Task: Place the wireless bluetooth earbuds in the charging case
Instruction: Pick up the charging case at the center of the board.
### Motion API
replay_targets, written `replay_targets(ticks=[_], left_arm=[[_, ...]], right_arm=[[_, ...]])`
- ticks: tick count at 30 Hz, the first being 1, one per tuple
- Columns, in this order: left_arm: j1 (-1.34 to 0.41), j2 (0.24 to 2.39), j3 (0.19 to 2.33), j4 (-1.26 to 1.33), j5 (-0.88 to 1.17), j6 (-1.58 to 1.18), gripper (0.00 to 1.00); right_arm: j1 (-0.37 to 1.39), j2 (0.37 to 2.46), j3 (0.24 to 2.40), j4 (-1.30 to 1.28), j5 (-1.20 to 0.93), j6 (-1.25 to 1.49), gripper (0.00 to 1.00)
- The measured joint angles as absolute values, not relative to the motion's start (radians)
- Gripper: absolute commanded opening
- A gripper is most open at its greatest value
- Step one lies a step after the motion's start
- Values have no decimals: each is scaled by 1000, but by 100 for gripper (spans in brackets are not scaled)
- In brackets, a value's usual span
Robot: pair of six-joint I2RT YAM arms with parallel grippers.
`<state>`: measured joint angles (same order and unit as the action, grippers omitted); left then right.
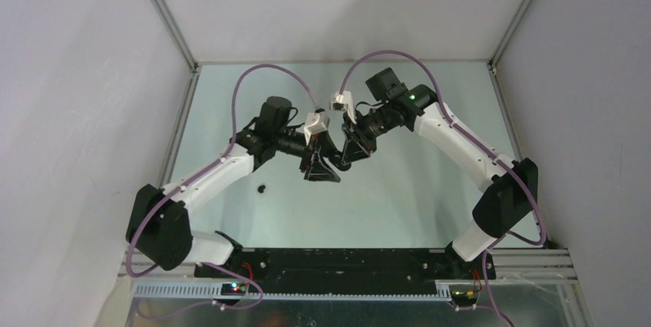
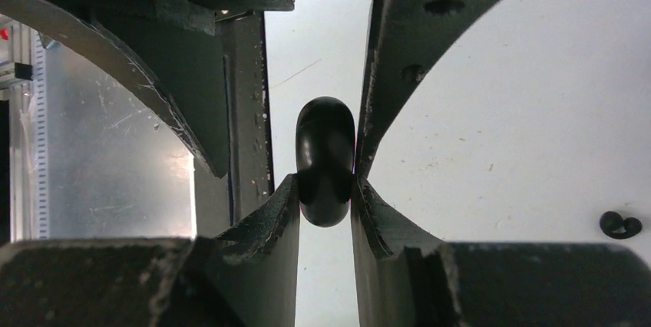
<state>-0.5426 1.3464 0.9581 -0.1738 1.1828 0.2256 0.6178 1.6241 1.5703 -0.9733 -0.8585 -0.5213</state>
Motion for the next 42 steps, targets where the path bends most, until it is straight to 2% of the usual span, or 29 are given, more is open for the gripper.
replay_targets(ticks=[2,5,13,21,25,42], left_arm=[[-543,1356,961,-174,1183,223,75],[-543,1369,967,-171,1184,209,67],[-543,1378,977,-143,1190,174,57],[-541,1381,977,-139,1181,173,41],[-540,1382,977,-135,1179,172,48],[-540,1382,979,-82,1183,128,55]], right_arm=[[618,1617,1567,-959,-852,-516,15],[618,1604,1561,-939,-844,-513,15],[618,1579,1552,-922,-842,-507,15],[618,1579,1552,-923,-851,-498,15],[617,1578,1551,-925,-860,-491,14],[573,1578,1550,-907,-907,-472,12]])
